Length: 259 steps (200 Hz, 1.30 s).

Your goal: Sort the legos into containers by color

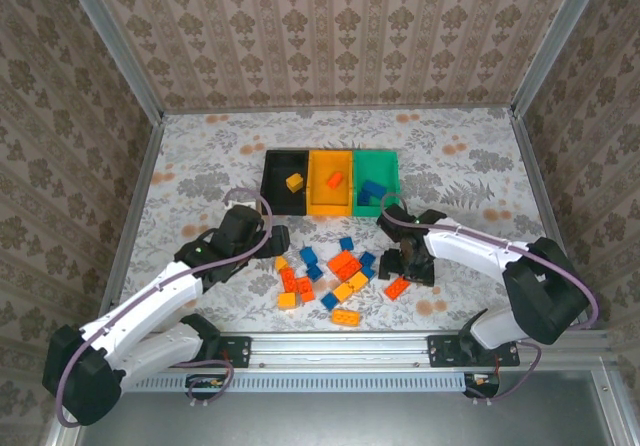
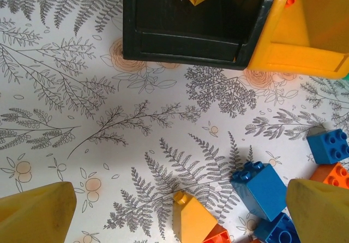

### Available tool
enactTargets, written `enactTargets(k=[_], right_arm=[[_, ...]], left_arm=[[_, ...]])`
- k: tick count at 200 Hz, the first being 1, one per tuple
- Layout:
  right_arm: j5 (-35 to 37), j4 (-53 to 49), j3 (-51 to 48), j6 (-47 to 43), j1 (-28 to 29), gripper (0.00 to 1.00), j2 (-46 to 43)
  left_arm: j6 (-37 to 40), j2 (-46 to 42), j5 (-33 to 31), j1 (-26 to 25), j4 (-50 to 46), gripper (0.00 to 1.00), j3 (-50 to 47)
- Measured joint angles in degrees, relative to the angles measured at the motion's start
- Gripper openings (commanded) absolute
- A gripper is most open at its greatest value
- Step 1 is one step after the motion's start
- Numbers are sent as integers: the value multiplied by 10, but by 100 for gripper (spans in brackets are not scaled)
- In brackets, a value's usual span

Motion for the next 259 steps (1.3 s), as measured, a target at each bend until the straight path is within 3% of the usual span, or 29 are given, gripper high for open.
enactTargets(k=[51, 80, 151, 194, 234, 259], right_arm=[[-11, 10, -10, 21, 20, 79, 33], [-14, 13, -12, 25, 24, 73, 44], [-13, 16, -22, 10, 25, 45, 34], [-10, 16, -30, -19, 24, 33, 21], [-15, 34, -33, -59, 24, 32, -18], [-9, 33, 25, -95, 22, 33, -49]], left_arm=[[0, -2, 11, 8, 8, 100, -6], [0, -10, 16, 13, 9, 100, -9], [0, -17, 26, 19, 10, 100, -18], [0, -12, 33, 22, 11, 100, -18], [0, 8, 39, 23, 12, 100, -18], [0, 12, 45, 23, 12, 100, -18]])
